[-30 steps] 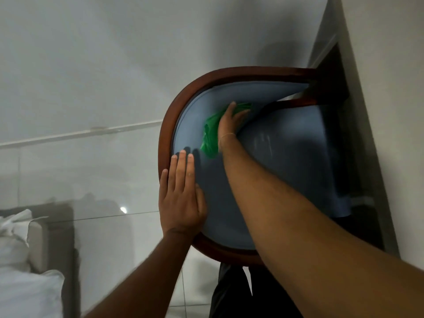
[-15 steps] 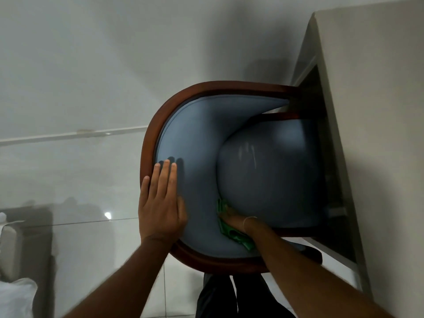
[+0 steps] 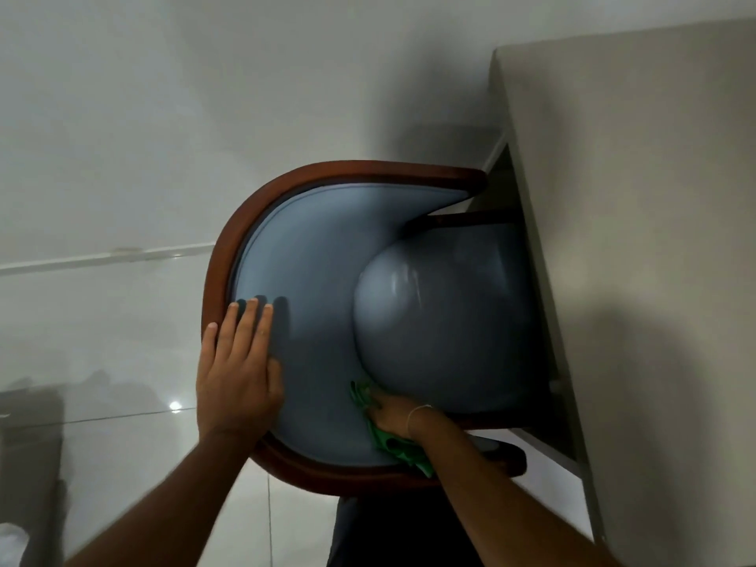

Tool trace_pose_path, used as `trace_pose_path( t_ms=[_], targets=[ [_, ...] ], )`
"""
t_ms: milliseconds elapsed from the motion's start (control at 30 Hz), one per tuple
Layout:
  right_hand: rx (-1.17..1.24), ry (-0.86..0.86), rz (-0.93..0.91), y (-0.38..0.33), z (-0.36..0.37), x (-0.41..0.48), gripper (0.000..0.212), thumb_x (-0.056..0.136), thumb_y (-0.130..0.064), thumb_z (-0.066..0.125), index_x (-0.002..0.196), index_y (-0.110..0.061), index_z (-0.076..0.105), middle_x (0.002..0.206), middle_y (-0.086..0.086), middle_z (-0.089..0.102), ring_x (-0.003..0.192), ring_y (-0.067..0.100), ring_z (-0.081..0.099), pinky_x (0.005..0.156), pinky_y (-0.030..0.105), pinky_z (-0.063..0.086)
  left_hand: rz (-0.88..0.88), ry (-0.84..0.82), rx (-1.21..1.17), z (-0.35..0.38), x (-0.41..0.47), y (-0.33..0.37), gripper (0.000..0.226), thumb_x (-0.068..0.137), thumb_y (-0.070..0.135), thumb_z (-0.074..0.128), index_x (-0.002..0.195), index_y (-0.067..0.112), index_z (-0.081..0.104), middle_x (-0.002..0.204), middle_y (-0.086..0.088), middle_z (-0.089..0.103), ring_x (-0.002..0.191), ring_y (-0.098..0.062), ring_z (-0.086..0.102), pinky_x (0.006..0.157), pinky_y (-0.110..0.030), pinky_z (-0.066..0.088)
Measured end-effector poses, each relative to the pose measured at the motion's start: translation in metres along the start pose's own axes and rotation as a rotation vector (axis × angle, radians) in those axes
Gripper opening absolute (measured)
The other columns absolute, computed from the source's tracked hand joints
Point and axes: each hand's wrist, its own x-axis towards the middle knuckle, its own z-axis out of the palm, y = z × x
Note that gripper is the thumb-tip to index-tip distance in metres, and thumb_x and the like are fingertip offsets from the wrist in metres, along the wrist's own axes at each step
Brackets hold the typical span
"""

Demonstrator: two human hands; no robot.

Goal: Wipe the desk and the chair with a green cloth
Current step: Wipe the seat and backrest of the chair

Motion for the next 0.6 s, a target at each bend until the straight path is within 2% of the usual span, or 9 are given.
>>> trace_pose_path(
  t_ms=[100,167,233,300,333,400,467,533,600],
  targets=[
    [-0.015,0.064,-0.057,0.007,0.01,-0.016,0.061,0.111,-0.051,0.028,0.167,-0.03,0.018,0.174,0.005,0.022,0.157,0.029,0.03,0.128,0.034,0.023,-0.001,0.001,-0.057,-0.003,-0.004,0.003,0.065,0.1,0.031,0.037,0.163,0.015,0.042,0.166,-0.009,0.049,0.163,-0.032,0.029,0.135,-0.055,0.013],
    [0.062,0.142,-0.119,0.005,0.017,-0.022,0.057,0.111,-0.05,0.032,0.164,-0.03,0.031,0.17,0.003,0.034,0.152,0.026,0.039,0.126,0.031,0.027,0.014,0.016,-0.066,-0.004,-0.006,-0.001,0.063,0.1,0.029,0.038,0.162,0.016,0.043,0.163,-0.007,0.054,0.162,-0.031,0.03,0.136,-0.052,0.01],
    [0.269,0.259,-0.11,0.004,0.022,-0.019,0.048,0.111,-0.047,0.037,0.15,-0.025,0.053,0.154,0.006,0.056,0.134,0.024,0.056,0.117,0.029,0.04,0.027,0.026,-0.024,-0.003,-0.003,-0.004,0.064,0.1,0.028,0.042,0.163,0.017,0.042,0.162,-0.006,0.055,0.163,-0.033,0.028,0.136,-0.051,0.008],
    [0.553,0.338,-0.058,0.001,0.015,-0.011,0.041,0.111,-0.043,0.04,0.136,-0.019,0.063,0.14,0.007,0.065,0.114,0.016,0.061,0.102,0.023,0.045,0.014,0.004,0.068,-0.001,0.0,0.003,0.065,0.101,0.031,0.043,0.164,0.017,0.04,0.164,-0.008,0.052,0.163,-0.038,0.026,0.135,-0.055,0.009],
    [0.665,0.351,-0.026,0.002,0.008,-0.004,0.04,0.112,-0.04,0.041,0.138,-0.017,0.062,0.142,0.007,0.064,0.114,0.015,0.06,0.1,0.021,0.042,0.0,-0.022,0.112,0.003,0.0,0.011,0.066,0.101,0.034,0.043,0.165,0.017,0.039,0.166,-0.01,0.049,0.163,-0.041,0.025,0.135,-0.057,0.01],
    [0.867,0.389,0.014,0.004,-0.011,0.017,0.044,0.113,-0.035,0.042,0.149,-0.012,0.054,0.152,0.01,0.055,0.134,0.023,0.054,0.113,0.022,0.035,-0.017,-0.09,0.142,0.013,-0.002,0.031,0.07,0.1,0.04,0.042,0.166,0.017,0.036,0.172,-0.013,0.038,0.164,-0.044,0.018,0.134,-0.057,0.011],
    [1.065,0.461,0.032,0.007,-0.031,0.04,0.05,0.112,-0.038,0.041,0.155,-0.012,0.046,0.158,0.011,0.049,0.144,0.03,0.049,0.126,0.037,0.033,-0.022,-0.176,0.113,0.027,-0.008,0.048,0.074,0.098,0.042,0.04,0.168,0.017,0.031,0.177,-0.015,0.026,0.167,-0.04,0.007,0.135,-0.056,0.008],
    [1.093,0.631,0.032,0.013,-0.051,0.06,0.05,0.113,-0.039,0.039,0.155,-0.013,0.045,0.158,0.013,0.05,0.143,0.032,0.05,0.125,0.042,0.036,-0.011,-0.231,0.119,0.038,-0.016,0.056,0.075,0.096,0.041,0.042,0.166,0.016,0.035,0.178,-0.017,0.021,0.168,-0.036,0.006,0.135,-0.057,0.005],
    [0.998,0.846,0.015,0.023,-0.07,0.077,0.053,0.113,-0.039,0.038,0.16,-0.014,0.039,0.162,0.012,0.045,0.148,0.031,0.044,0.123,0.03,0.03,0.0,-0.246,0.139,0.042,-0.019,0.058,0.071,0.096,0.041,0.045,0.162,0.015,0.045,0.177,-0.017,0.024,0.168,-0.035,0.009,0.135,-0.057,0.002]
  ],
)
